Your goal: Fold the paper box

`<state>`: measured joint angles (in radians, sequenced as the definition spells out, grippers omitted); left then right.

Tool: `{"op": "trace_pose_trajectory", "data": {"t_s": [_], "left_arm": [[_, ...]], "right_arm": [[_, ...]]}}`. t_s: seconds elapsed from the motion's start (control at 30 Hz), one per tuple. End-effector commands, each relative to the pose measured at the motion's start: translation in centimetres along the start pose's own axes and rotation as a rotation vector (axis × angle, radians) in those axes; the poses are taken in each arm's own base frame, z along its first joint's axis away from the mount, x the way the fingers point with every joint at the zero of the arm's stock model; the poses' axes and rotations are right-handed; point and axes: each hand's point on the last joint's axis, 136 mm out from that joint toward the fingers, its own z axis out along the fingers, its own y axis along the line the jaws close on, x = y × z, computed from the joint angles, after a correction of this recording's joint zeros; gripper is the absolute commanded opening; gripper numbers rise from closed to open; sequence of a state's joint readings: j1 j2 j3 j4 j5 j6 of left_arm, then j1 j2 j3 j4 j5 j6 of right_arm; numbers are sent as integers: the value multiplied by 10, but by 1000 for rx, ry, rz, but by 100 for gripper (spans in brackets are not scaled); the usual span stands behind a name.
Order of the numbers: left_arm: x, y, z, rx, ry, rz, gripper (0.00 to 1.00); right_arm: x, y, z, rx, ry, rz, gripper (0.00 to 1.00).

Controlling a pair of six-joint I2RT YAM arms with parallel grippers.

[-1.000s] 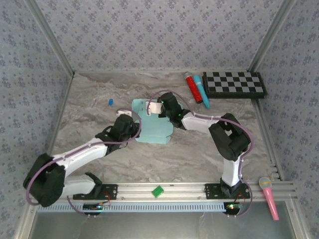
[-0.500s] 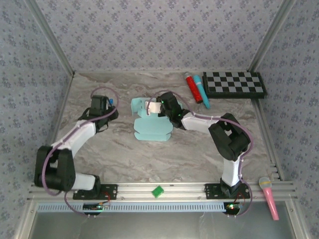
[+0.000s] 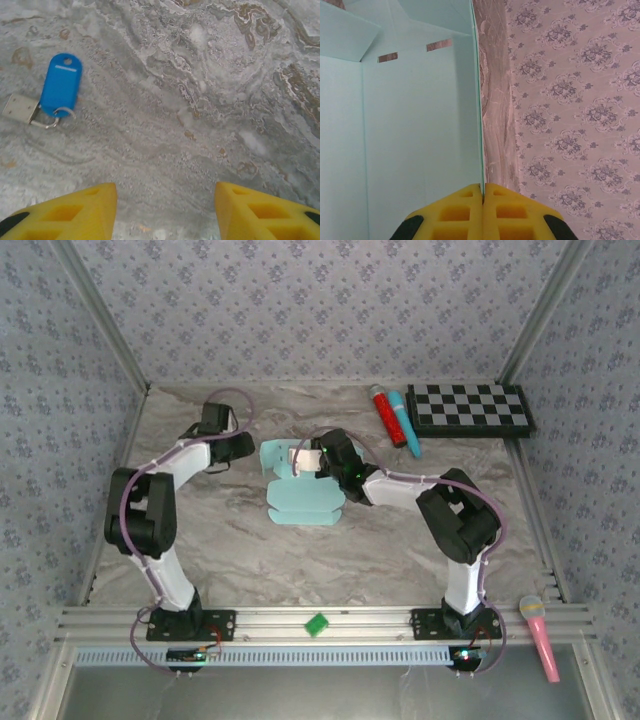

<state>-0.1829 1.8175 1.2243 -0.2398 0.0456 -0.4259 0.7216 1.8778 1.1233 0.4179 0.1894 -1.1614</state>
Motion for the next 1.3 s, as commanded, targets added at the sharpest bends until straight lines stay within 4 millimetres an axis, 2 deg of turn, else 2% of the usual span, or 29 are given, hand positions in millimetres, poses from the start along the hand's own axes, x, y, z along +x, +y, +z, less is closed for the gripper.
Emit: {"op": "trace_pose_trajectory", "data": {"t_s": [0.0, 0.1, 0.3, 0.73, 1.27], "left_arm": [[-5, -11, 6, 39, 57, 41, 55], [-2, -22, 9, 96, 94, 66, 54], [9, -42, -5, 221, 119, 119, 51], [30, -59, -24, 362, 153, 138, 47], [55, -85, -27, 493, 189, 203, 46]], "right_arm": [[2, 13, 5, -10, 13, -18, 0], [2, 13, 5, -8, 15, -20, 0], [1, 13, 6, -6, 16, -22, 0], [3, 16, 10, 2, 33, -25, 0], [4, 17, 13, 9, 37, -21, 0]]}}
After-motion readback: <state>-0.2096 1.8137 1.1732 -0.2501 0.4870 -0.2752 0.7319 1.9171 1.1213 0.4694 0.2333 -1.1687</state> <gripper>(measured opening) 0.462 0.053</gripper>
